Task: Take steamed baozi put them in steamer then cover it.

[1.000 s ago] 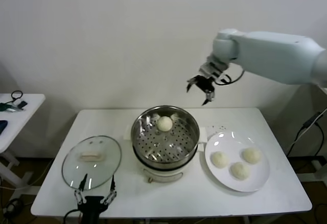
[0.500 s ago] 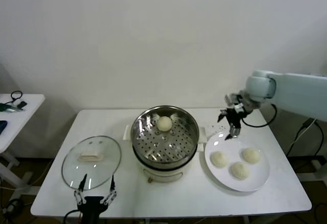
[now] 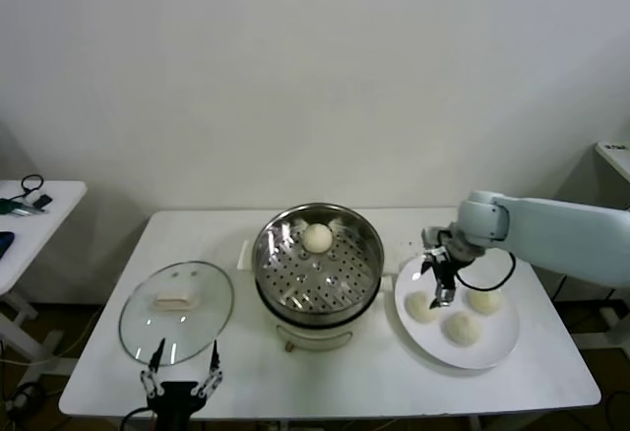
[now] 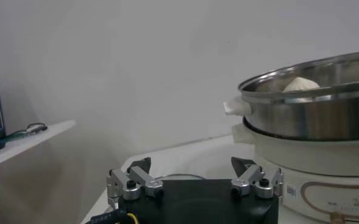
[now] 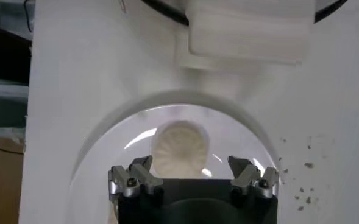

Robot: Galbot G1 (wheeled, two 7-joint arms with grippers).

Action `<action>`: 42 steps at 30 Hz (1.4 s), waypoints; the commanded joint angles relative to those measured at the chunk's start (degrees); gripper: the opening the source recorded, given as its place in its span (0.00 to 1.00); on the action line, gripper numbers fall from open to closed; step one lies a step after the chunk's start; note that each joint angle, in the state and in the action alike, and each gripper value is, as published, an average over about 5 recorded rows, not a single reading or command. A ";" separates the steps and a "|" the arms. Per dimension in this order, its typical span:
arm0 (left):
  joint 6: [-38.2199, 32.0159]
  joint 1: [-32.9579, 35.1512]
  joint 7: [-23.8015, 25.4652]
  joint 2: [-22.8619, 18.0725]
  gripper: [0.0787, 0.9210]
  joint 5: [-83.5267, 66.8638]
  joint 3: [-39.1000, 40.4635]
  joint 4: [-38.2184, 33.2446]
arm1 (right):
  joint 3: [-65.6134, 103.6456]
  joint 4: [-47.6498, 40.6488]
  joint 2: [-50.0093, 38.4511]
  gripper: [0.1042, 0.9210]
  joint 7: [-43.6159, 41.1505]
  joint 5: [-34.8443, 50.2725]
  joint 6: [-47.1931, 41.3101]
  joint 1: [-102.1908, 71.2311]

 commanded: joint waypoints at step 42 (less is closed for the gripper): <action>0.48 -0.22 -0.13 0.30 0.88 0.59 1.12 -0.70 | -9.14 11.66 12.06 0.65 -8.00 26.18 0.83 45.12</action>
